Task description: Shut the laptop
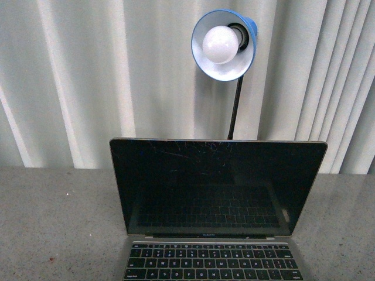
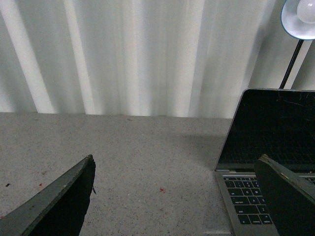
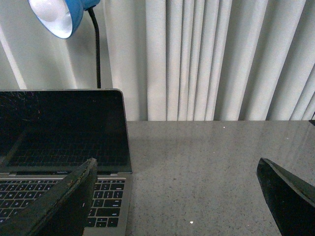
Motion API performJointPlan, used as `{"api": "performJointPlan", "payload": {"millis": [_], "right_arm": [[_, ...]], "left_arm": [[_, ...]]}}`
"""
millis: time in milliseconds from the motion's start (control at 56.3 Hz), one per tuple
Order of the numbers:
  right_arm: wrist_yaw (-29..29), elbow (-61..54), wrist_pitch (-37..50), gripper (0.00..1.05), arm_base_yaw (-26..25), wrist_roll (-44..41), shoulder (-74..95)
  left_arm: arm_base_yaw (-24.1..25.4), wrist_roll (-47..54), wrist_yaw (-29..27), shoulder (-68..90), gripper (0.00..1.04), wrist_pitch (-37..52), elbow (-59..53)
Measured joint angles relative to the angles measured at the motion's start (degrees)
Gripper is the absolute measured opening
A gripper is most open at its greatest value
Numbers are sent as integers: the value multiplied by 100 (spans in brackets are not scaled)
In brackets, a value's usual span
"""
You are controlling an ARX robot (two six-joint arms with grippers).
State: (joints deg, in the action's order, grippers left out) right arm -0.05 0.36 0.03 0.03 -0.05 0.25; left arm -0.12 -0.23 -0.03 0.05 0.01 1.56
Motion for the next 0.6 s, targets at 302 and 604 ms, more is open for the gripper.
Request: {"api": "performJointPlan", "payload": {"millis": [302,604], "right_arm": [[0,0,0,97,2,0,0],[-822,804,-1226,97,-157,11,1685]], "left_arm": [[-20,-37,-87,20,98,-20,9],[-192,-1121,-1283,2175,98,614,450]]}}
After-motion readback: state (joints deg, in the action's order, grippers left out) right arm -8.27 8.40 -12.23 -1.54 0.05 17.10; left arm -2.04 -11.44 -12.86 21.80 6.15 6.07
